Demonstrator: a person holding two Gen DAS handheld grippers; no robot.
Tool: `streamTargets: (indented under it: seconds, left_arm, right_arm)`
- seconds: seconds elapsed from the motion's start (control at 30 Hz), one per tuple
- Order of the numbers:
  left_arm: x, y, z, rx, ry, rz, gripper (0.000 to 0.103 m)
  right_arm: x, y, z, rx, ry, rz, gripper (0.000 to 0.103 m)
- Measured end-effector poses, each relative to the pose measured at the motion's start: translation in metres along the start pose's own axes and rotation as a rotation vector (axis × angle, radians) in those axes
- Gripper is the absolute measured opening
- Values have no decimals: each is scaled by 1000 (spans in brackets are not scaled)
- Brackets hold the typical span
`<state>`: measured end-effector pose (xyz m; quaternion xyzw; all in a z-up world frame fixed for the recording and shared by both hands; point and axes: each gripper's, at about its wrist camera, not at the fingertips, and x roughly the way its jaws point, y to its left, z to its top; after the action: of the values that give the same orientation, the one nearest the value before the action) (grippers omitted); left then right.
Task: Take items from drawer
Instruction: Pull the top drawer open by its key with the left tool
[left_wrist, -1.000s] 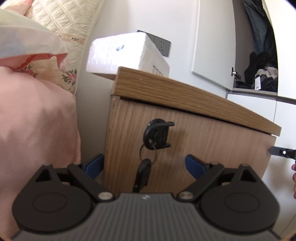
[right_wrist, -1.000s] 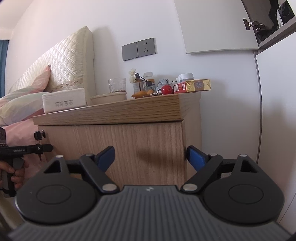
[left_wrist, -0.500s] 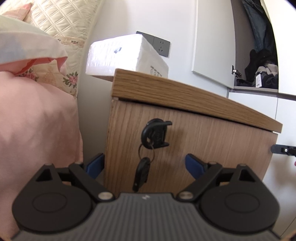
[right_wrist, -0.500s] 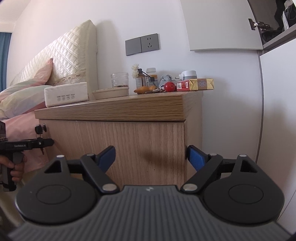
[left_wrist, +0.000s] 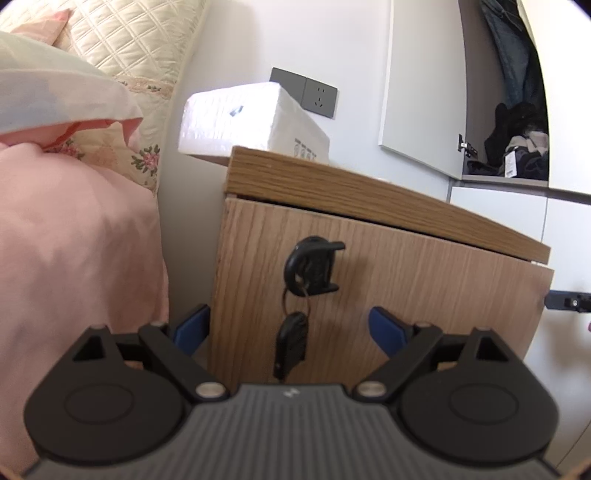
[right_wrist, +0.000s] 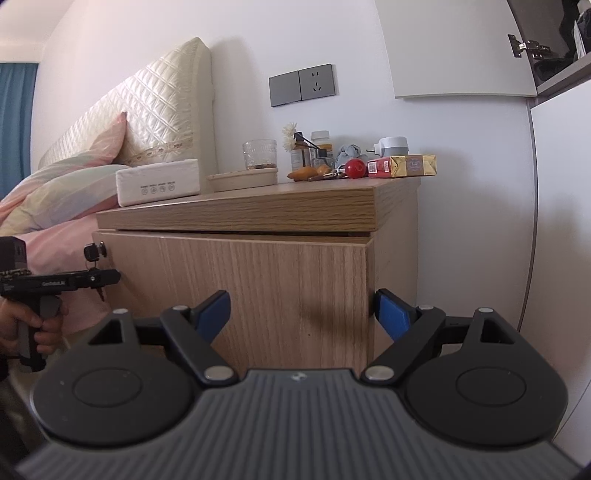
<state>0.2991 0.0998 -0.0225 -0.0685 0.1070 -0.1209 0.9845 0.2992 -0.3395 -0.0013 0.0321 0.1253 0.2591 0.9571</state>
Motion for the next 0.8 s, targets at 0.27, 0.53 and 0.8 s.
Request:
streamTargets:
  seconds: [0.27, 0.53, 0.8]
  left_arm:
    - [-21, -7, -3, 15, 4, 4, 93]
    - [-47, -14, -8, 12, 11, 5, 93]
    - [-76, -23, -13, 6, 12, 11, 93]
  right_arm:
    - [-19, 10, 0, -19, 24, 19, 88]
    - [-40, 18, -2, -38, 47, 56, 88]
    - [-67, 24, -5, -23, 68, 102, 88]
